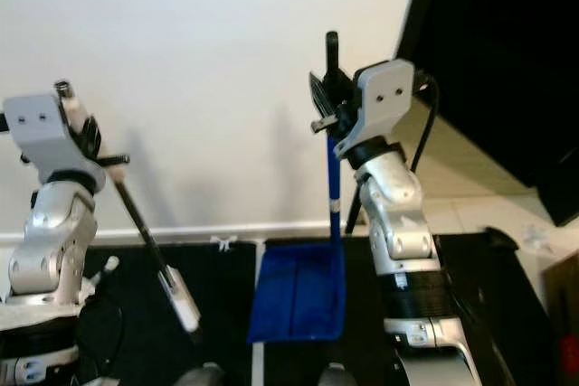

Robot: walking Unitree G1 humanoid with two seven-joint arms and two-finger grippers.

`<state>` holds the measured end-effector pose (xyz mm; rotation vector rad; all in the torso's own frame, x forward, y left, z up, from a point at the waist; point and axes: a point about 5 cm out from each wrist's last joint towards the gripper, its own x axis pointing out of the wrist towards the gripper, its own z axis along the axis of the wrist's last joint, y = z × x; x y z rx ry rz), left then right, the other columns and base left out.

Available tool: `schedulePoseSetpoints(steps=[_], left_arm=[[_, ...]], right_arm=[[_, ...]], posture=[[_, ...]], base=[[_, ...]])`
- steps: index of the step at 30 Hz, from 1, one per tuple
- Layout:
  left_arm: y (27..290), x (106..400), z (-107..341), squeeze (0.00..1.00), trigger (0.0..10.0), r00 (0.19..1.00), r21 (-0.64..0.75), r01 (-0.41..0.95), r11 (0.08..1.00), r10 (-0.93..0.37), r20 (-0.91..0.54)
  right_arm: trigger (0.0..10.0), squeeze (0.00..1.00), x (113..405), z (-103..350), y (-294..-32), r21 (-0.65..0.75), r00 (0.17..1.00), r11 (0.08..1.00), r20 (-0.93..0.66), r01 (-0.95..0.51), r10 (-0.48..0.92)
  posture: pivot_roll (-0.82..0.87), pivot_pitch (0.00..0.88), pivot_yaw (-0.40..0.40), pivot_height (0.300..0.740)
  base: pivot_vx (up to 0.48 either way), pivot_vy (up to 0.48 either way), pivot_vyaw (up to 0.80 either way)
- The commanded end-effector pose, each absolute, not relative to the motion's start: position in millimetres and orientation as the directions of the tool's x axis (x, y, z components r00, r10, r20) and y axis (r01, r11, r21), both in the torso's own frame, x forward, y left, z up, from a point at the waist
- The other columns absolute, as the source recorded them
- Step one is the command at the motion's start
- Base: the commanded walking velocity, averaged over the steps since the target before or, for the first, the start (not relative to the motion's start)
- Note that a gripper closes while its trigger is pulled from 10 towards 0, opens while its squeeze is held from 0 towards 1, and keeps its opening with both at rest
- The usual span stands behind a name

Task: Sweep floor

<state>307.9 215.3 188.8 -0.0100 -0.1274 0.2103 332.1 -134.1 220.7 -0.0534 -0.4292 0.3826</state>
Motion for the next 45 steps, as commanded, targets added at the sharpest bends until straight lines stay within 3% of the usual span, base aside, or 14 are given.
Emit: schedulePoseSetpoints(steps=[1, 45], left_arm=[[216.8, 306.5, 193.5, 0.0, 10.0, 0.967, -0.011, -0.21, 0.978, 0.21, 0.146], [218.2, 306.9, 193.8, 0.0, 10.0, 0.967, -0.011, -0.213, 0.977, 0.213, 0.142]], right_arm=[[10.0, 0.0, 331.3, 226.0, -135.0, -0.127, 0.83, 0.929, 0.421, -0.347, 0.367], [10.0, 0.0, 331.1, 225.2, -134.7, -0.122, 0.83, 0.931, 0.423, -0.345, 0.363]], posture=[[0.05, 0.028, 0.042, 0.74], [0.05, 0.03, 0.044, 0.74]], base=[[0.0, 0.356, 0.0], [0.0, 0.336, 0.0]])
